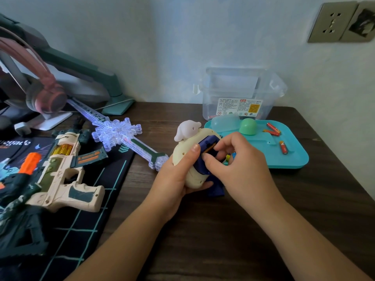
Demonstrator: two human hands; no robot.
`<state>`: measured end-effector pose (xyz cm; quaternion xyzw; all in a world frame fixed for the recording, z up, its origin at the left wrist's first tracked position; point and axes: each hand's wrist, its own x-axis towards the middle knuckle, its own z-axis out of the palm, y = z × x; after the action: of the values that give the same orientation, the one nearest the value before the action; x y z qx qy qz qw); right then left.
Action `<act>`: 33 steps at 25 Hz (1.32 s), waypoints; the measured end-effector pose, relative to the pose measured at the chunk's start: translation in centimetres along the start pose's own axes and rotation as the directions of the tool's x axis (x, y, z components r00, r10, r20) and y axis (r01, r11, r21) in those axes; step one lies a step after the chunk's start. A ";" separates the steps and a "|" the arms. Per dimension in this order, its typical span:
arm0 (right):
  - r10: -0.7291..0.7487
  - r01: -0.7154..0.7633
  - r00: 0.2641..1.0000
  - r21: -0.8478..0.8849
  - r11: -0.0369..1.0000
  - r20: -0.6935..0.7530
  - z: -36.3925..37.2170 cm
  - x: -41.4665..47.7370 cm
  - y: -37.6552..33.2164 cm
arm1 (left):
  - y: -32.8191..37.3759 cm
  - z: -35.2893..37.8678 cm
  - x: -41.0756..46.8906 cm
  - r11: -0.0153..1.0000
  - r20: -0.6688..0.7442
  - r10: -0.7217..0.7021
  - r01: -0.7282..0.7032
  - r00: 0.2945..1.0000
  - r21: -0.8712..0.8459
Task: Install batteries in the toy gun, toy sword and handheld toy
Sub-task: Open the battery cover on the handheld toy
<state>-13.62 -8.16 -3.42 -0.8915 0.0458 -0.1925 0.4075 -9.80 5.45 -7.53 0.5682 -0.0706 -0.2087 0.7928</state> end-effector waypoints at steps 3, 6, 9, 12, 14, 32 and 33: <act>-0.100 0.099 0.994 -0.041 0.994 -0.031 0.2 -0.3 -0.2 | 0.2 0.1 0.0 1.000 -0.018 0.024 -0.023 1.000 0.009; -0.131 0.130 0.990 -0.017 0.991 -0.044 0.5 -0.5 -0.1 | 0.2 0.3 0.0 1.000 -0.033 -0.009 0.008 0.999 -0.024; -0.028 0.024 0.999 0.156 0.987 0.025 0.3 -0.2 0.3 | 0.2 0.1 0.0 0.991 -0.037 -0.086 0.082 0.996 -0.102; -0.022 0.007 0.997 0.190 0.982 0.076 0.5 -0.2 0.9 | 0.4 -0.2 0.0 0.980 -0.040 -0.116 0.108 0.992 -0.167; -0.026 0.014 0.996 0.146 0.989 0.085 0.9 -0.4 1.0 | 0.5 -0.2 0.0 0.982 -0.040 -0.104 0.096 0.994 -0.165; 0.158 -0.170 0.985 0.211 0.963 0.073 -1.1 -0.9 0.1 | 0.2 -0.5 -0.3 0.989 -0.013 0.037 -0.038 0.999 -0.145; 0.133 -0.144 0.988 0.169 0.975 0.072 -1.0 -1.1 0.0 | 0.2 -0.6 -0.3 0.989 -0.017 0.055 -0.056 0.998 -0.136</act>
<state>-14.99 -8.62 -3.11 -0.8527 0.0784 -0.1398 0.4973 -9.81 6.09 -7.53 0.5121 -0.0667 -0.1871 0.8357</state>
